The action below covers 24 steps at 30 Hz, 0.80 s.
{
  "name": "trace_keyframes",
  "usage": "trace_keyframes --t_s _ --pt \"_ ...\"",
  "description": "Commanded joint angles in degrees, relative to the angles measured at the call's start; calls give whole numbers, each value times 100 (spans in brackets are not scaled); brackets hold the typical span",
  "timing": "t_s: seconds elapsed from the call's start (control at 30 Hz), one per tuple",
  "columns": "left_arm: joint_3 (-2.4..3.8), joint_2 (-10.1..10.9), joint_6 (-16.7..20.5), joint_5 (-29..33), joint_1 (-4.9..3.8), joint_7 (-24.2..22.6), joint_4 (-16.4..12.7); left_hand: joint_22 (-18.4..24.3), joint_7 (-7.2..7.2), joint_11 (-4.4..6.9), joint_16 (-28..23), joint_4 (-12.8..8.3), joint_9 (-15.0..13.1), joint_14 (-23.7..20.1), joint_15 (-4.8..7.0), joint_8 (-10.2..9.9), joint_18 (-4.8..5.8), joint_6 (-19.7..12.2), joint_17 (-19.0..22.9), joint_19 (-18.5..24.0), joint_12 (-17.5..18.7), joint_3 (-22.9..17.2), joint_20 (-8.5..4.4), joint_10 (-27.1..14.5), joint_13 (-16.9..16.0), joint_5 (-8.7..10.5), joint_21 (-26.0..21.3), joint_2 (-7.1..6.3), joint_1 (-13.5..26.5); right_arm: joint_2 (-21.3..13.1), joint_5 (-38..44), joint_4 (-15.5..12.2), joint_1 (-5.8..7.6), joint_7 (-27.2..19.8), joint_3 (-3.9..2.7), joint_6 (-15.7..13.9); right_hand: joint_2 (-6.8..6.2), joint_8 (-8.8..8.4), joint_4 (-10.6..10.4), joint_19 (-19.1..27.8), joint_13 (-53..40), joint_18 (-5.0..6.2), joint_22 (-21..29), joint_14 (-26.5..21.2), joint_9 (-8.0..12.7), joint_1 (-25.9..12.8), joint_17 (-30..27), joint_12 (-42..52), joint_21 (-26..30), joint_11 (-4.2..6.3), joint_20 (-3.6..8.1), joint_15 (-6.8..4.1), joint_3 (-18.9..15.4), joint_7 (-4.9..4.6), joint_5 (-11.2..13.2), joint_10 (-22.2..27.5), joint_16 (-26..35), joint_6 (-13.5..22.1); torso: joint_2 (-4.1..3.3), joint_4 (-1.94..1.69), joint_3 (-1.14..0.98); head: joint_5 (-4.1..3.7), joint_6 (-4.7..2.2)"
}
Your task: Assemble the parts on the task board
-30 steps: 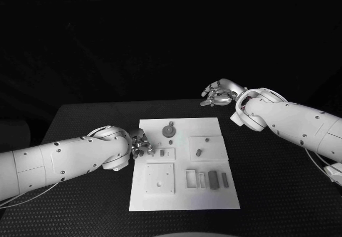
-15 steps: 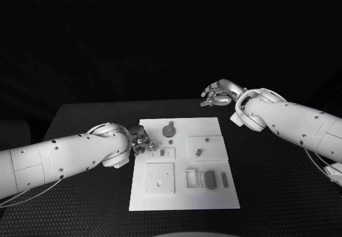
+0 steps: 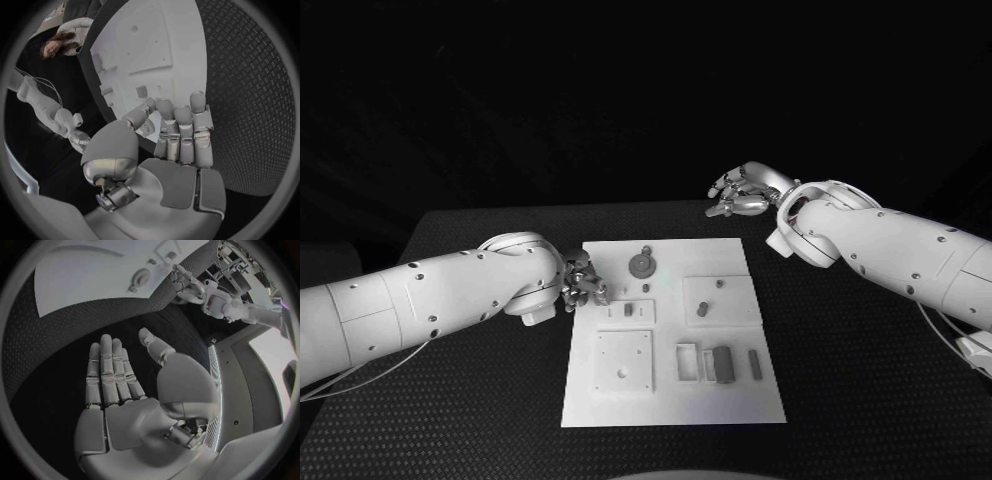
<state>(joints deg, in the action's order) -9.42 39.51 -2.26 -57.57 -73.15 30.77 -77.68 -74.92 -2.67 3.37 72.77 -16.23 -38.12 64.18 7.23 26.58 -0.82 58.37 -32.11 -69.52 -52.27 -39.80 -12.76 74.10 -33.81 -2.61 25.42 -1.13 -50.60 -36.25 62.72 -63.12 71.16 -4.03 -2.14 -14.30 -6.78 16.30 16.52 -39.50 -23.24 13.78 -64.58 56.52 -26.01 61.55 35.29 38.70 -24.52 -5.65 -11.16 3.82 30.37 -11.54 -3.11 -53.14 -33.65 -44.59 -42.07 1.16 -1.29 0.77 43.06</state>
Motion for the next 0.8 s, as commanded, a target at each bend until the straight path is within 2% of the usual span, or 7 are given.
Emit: trace_keyframes --t_s 0.03,0.17,0.23,0.57,0.6,0.63,0.8 --pt "1 -85 -868 532 -47 128 156 -114 -29 4 37 -9 -167 -47 -15 1 -12 -30 8 35 -18 59 20 -49 6 -15 -38 486 -368 14 -11 8 -6 -65 0 87 21 34 -1 49 6 -99 -10 -1 8 31 8 -32 26 -32 -4 38 -32 -32 23 -6 44 38 0 9 -8 3 1" --pt "1 -197 -1092 728 -97 150 337 -118 -34 -2 44 -24 -238 -81 -22 5 -8 -52 13 69 -22 97 27 -80 5 -15 -44 575 -310 28 -12 23 -10 -64 1 88 22 35 -1 51 9 -99 -11 0 9 34 11 -33 30 -33 -5 40 -33 -32 23 -6 53 38 -3 10 -9 -7 14" --pt "2 -255 -1130 753 -116 134 431 -119 -34 -3 51 -31 -315 -106 -23 24 -4 -64 16 92 -30 110 31 -105 1 -15 -47 673 -235 32 -12 23 -12 -64 1 89 23 35 0 53 10 -98 -12 1 10 38 14 -33 32 -33 -5 41 -32 -32 23 -6 60 39 -2 9 -9 -6 17" --pt "2 -660 -1679 1188 -298 218 1011 -131 -10 24 103 -57 -661 -157 -5 83 4 -110 29 153 -94 25 17 -177 -15 -60 -17 812 -143 79 -12 49 -13 -54 3 92 24 36 5 63 18 -98 -19 3 15 67 31 -36 45 -34 -8 47 -31 -34 23 -6 97 42 -1 6 -10 11 36" --pt "2 -702 -1738 1204 -313 220 1067 -131 -3 25 112 -57 -709 -159 -5 93 7 -105 31 159 -106 15 17 -180 -17 -143 -11 824 -117 86 -12 51 -13 -54 3 92 23 36 5 65 19 -98 -20 2 15 69 33 -36 46 -34 -9 48 -31 -34 23 -5 101 42 -2 5 -8 9 35" --pt "0 -739 -1796 1215 -329 225 1115 -134 5 34 130 -64 -791 -161 -6 117 11 -93 30 165 -126 8 15 -183 -21 -348 3 843 -46 90 -12 51 -13 -55 4 91 22 36 5 67 20 -99 -20 1 16 71 35 -37 48 -35 -10 49 -31 -34 23 -5 105 42 -3 6 -7 10 36" --pt "-18 -885 -2148 1226 -362 247 1255 -137 27 57 185 -72 -1052 -172 5 127 3 -105 38 181 -189 -73 -3 -198 -26 -575 73 820 67 97 -12 55 -13 -54 4 88 19 37 4 83 27 -103 -23 -6 19 81 47 -41 63 -38 -15 58 -36 -36 23 0 137 44 -1 3 -6 13 48"
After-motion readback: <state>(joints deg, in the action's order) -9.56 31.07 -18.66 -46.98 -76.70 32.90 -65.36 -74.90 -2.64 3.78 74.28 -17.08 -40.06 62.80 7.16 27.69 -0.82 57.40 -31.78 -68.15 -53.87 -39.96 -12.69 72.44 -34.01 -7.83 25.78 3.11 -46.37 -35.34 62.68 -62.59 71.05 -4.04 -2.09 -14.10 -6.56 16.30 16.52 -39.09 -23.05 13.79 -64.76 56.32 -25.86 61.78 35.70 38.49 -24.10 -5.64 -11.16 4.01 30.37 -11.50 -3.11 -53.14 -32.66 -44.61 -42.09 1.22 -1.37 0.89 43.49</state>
